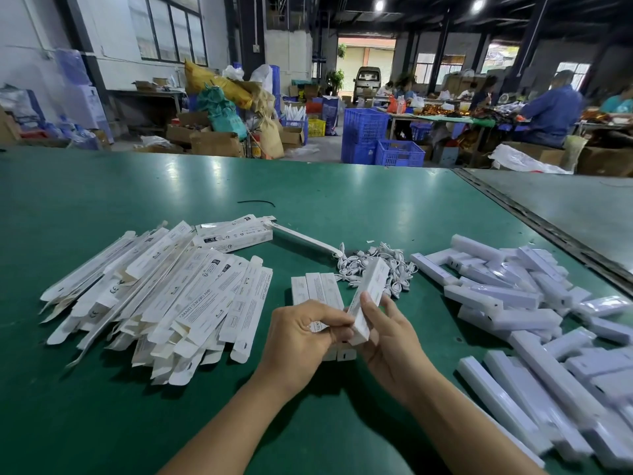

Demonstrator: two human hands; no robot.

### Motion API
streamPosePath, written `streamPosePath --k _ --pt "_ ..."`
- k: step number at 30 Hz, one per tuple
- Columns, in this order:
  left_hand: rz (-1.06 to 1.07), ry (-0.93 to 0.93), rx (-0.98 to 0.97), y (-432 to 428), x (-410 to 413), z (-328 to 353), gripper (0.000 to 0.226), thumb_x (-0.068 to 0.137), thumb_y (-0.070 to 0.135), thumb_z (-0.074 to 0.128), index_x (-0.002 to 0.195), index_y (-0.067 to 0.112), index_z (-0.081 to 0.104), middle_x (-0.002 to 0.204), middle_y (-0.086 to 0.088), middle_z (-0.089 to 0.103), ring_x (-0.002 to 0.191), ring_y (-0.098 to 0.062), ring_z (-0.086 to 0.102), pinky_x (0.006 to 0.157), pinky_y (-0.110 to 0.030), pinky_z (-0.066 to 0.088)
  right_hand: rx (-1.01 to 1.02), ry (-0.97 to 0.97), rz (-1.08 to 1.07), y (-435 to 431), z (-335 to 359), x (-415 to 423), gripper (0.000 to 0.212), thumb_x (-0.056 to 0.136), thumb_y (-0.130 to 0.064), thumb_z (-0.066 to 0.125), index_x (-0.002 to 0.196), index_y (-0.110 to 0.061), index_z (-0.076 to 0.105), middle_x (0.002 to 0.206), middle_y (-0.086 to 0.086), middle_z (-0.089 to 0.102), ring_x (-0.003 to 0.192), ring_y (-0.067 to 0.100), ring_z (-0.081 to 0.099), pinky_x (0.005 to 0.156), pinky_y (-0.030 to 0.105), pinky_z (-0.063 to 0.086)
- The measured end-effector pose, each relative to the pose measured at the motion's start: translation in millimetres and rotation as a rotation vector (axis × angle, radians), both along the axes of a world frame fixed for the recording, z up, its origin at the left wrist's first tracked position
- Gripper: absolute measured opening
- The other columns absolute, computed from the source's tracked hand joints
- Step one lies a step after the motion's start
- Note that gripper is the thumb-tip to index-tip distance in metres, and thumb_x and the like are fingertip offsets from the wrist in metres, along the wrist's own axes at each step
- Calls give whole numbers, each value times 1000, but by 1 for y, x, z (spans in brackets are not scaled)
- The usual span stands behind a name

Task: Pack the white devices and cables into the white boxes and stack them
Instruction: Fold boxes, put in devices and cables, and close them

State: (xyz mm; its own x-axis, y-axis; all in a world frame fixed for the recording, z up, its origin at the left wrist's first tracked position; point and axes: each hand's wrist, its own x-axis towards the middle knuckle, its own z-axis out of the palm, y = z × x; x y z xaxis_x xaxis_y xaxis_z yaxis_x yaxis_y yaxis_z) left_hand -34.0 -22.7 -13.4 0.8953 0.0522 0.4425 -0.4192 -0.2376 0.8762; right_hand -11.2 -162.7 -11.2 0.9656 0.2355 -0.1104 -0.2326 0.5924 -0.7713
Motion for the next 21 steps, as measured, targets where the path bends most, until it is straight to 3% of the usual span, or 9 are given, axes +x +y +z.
streamPosePath --k 2,4,6,7,10,13,15,17,21 --pt "-27 -6 16 2 1 -3 25 72 4 84 84 26 80 81 10 76 80 -4 71 78 -17 53 -53 21 4 -3 0 4 38 89 -20 62 121 -5 49 88 15 74 72 24 72 57 28 57" --pt "11 -113 172 1 2 -6 18 81 23 79 99 23 78 88 20 72 90 -1 66 83 -15 50 -226 27 -96 -9 0 9 28 94 -14 58 120 -7 51 90 16 74 77 30 72 60 35 57" --pt "40 -145 445 -1 6 -12 40 91 46 64 126 27 66 119 24 61 116 -1 54 103 -26 42 -648 -42 -244 -19 0 12 21 93 -20 53 113 -13 58 91 9 74 85 31 70 69 42 57" --pt "39 -88 615 -1 8 -14 50 94 53 55 139 33 54 138 16 52 133 -7 42 113 -34 32 -888 -94 -284 -23 0 13 19 92 -26 50 103 -15 62 87 5 73 84 28 67 72 41 55" --pt "30 155 999 2 15 -21 60 95 66 39 150 44 34 164 5 18 152 -14 7 122 -41 11 -1391 -230 -277 -26 0 12 28 92 -30 46 75 -10 56 66 0 59 67 18 54 57 27 40" --pt "57 178 916 5 14 -21 49 96 64 37 136 41 53 154 8 38 146 -13 21 114 -37 24 -1586 -382 -227 -20 -6 15 25 93 -30 51 80 -11 61 73 1 58 82 22 51 62 32 32" --pt "102 144 878 6 12 -18 41 98 59 35 122 39 62 139 13 48 136 -8 31 103 -36 31 -1633 -433 -217 -14 -11 14 30 93 -38 54 105 -12 63 89 5 61 101 25 52 74 32 36" --pt "139 131 882 7 10 -20 33 100 52 38 120 38 61 134 15 48 131 -8 33 99 -37 34 -1667 -410 -260 -7 -15 11 42 93 -45 50 124 -17 54 96 5 66 106 27 56 78 34 40" --pt "142 138 832 5 10 -22 28 100 43 45 124 38 57 129 18 48 127 -6 33 95 -36 34 -1714 -408 -284 2 -18 9 41 98 -52 39 116 -23 62 106 1 69 106 25 59 73 33 38"
